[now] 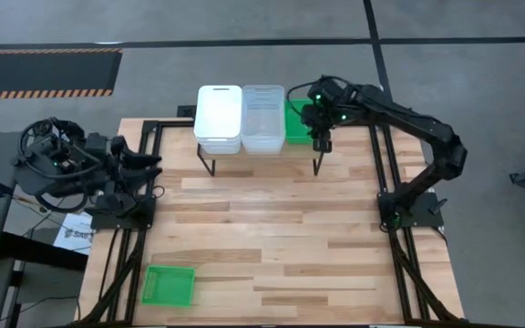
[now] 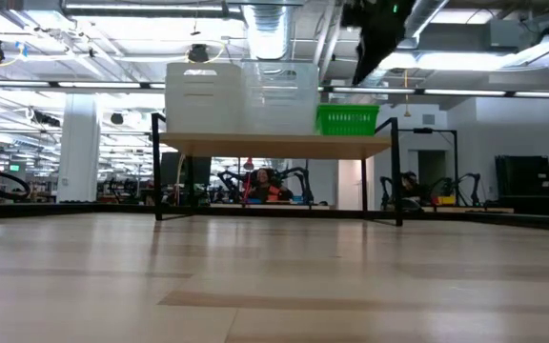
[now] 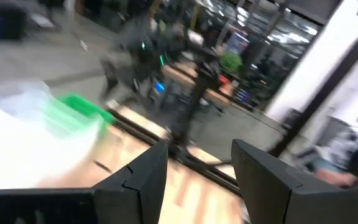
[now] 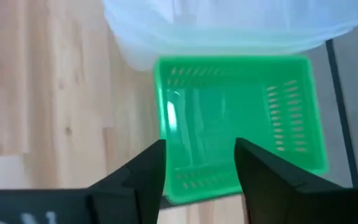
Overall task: Stack baskets on shelf by color
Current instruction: Stack the green bin on the green bin
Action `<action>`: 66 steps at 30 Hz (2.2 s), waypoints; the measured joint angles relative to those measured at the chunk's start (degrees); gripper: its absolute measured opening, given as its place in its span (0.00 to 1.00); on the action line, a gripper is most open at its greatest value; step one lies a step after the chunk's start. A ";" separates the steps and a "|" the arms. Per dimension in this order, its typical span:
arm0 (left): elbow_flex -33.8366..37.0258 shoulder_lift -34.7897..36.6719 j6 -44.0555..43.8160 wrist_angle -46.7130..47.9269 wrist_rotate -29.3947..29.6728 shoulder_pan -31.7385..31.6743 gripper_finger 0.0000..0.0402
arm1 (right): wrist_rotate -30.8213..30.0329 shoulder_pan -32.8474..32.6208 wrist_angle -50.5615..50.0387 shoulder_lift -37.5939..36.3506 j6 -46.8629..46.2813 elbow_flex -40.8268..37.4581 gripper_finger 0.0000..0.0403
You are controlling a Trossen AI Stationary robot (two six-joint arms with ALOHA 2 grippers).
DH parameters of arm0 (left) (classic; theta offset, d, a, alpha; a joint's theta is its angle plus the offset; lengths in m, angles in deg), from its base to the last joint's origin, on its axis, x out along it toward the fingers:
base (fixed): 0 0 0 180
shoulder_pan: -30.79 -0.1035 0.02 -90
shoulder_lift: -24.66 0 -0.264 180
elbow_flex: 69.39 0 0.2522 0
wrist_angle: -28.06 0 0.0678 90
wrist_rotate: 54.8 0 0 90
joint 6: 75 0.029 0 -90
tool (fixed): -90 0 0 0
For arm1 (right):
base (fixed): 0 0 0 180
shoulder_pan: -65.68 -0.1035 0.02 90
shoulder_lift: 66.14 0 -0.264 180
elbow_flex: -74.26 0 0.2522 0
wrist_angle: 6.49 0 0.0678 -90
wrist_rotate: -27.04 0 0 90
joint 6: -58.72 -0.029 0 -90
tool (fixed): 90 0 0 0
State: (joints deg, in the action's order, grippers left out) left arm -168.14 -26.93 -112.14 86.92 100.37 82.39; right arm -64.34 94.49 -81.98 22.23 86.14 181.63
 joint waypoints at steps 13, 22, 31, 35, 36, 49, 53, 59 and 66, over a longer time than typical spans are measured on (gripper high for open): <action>0.07 -17.71 -40.03 35.14 -39.75 -0.67 0.42 | -0.01 -10.41 -12.88 -0.56 -11.83 22.13 0.54; 0.20 -34.51 -38.33 32.45 -52.08 5.65 0.42 | -0.03 -18.91 -13.43 -0.30 -15.36 23.62 0.53; 16.92 -31.99 -36.48 16.30 -57.10 5.51 0.41 | -0.03 -23.04 -13.33 -0.08 -17.73 23.60 0.53; 28.63 -26.81 -35.28 7.90 -60.03 4.16 0.41 | -0.05 -24.00 -13.36 -0.08 -19.29 23.60 0.53; 31.27 -25.74 -34.60 5.72 -61.02 3.82 0.41 | -0.05 -24.24 -13.44 -0.08 -19.61 23.60 0.53; 46.64 -23.52 -29.53 -9.34 -68.89 -1.71 0.37 | -0.08 -27.71 -17.70 -0.32 -27.59 23.58 0.53; 47.44 -23.47 -29.73 -10.03 -69.21 -3.52 0.22 | -0.08 -29.72 -18.80 -0.34 -29.50 23.58 0.53; 47.82 -23.47 -29.95 -10.33 -66.43 -6.76 0.02 | -0.08 -32.98 -18.63 -0.34 -32.82 23.58 0.53; 47.82 -23.50 -36.40 -13.70 -57.48 -14.81 0.00 | -0.13 -38.81 -18.71 -0.34 -40.94 23.58 0.53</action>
State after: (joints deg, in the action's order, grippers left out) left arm -120.32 -50.43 -148.54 73.22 42.89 67.58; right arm -64.47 55.68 -100.69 21.89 45.20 205.21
